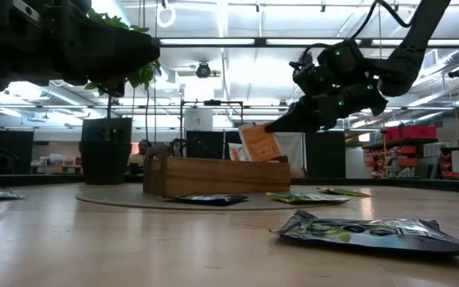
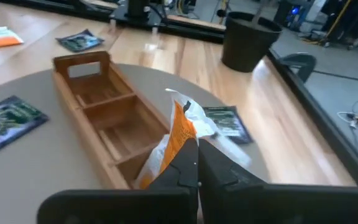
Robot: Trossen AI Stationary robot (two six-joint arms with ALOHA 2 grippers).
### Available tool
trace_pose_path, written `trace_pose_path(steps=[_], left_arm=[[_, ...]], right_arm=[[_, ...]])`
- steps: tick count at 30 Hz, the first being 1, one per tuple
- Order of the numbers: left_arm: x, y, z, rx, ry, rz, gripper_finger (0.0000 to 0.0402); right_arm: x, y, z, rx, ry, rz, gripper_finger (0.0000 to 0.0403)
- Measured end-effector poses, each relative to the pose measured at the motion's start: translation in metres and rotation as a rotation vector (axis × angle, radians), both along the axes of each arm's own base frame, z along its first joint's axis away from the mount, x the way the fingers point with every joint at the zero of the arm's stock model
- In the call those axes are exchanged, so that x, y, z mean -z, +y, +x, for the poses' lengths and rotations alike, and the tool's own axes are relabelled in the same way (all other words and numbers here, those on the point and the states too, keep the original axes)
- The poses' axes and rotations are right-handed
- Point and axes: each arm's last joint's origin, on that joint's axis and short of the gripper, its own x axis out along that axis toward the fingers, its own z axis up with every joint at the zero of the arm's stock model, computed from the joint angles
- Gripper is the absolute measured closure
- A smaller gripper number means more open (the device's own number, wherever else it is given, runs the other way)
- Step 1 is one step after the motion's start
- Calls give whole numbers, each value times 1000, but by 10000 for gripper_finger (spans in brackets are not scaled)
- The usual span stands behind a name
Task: Pick & Place Tea
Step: Put the orange tea bag into the right section of the wooden organizer
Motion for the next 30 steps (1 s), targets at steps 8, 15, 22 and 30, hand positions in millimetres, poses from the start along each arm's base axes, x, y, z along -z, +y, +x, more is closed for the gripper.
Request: trace_pose_path(steps=[8,15,22,30], left_arm=[[0,0,0,-1,0,5,282],[0,0,0,-1,-1,5,282],[0,0,0,0,-1,2,282],[0,1,0,-2,-1,2,282]], right_arm=[[4,-3,1,-44,-17,-8,403],[14,-5,5,-61,-17,-36,403],[15,-9,18,-74,-31,-38,403],[22,-10,16,-54,41,-19,401]])
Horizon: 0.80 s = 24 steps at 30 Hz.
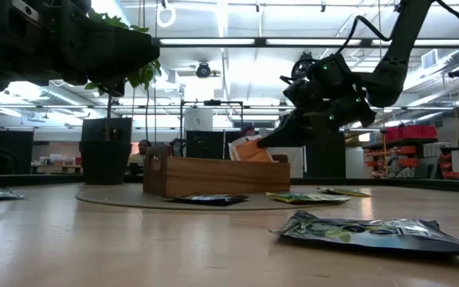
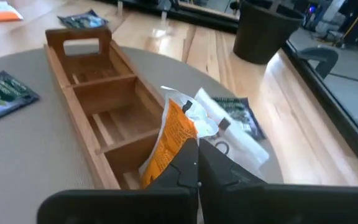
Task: Pick & Place Tea
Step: Put the orange tea bag into the right section of the wooden organizer
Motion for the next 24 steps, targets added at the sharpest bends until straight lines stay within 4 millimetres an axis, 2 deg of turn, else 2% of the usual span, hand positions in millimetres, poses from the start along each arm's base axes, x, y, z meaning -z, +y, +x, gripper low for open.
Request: trace_pose_path(steps=[7,18,24], left_arm=[[0,0,0,-1,0,-5,282],[0,0,0,-1,0,-7,282],[0,0,0,-2,0,0,282]], right_arm=[[1,-1,0,43,16,-34,359],[1,3,2,49,24,-65,252],[-4,9,3,66,19,-94,233]])
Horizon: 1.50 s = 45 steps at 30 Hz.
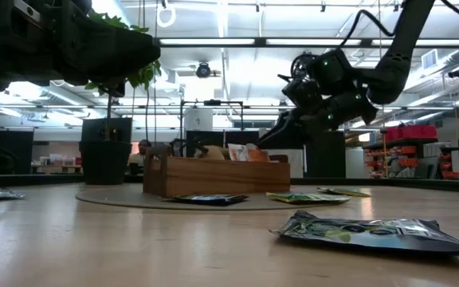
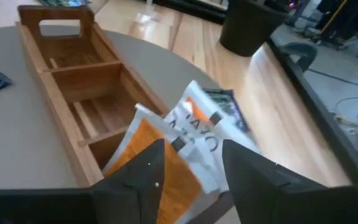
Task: Pick & Place Tea
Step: Put the orange tea bag into the right section of the wooden organizer
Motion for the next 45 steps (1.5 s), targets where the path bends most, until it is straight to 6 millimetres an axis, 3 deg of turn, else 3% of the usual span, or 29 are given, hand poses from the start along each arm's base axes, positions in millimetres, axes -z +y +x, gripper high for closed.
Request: trace_pose_path(steps=[8,18,24,33,45], left_arm=[[0,0,0,4,1,-34,282],[-4,-4,8,6,-6,-49,282],[-5,-5,10,1,-6,-5,282],[1,-5,10,4,48,-13,282],[5,-7,10,9,96,-44,282]], right_arm=[[-33,11,-7,-30,-41,-14,238],[-60,64,-16,-196,-86,16,238],[-76,84,-30,-248,-159,22,238],[-85,113,-68,-327,-362,50,238],[-68,141,-83,-347,-324,99,238]])
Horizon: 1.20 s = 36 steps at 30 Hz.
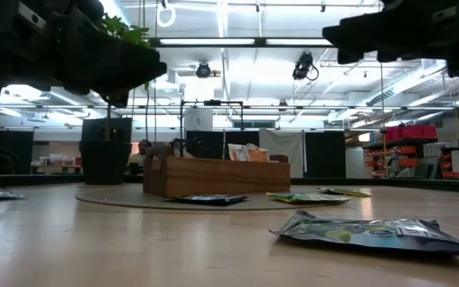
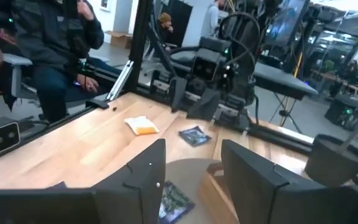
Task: Pick & Place Tea
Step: Put the orange tea bag into the right section of the wooden organizer
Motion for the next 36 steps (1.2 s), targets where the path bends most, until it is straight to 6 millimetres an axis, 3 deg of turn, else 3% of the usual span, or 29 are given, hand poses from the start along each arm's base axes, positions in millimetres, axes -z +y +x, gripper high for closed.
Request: trace_pose_path(steps=[8,12,17,25,29,36], left_arm=[[-1,-6,-3,24,1,-16,282],[-1,-10,-7,36,42,-5,282],[-8,-22,2,-1,126,-20,282],[-22,-53,21,-6,491,-26,282],[-33,-72,17,5,663,-59,283],[-67,-111,6,8,780,-127,297]], right_arm=[[17,5,-34,35,-156,42,238],[31,0,-49,91,-123,96,238],[37,3,-50,85,-51,112,238],[43,3,-50,112,14,109,238],[46,3,-50,120,48,112,238],[48,3,-50,126,63,113,238]])
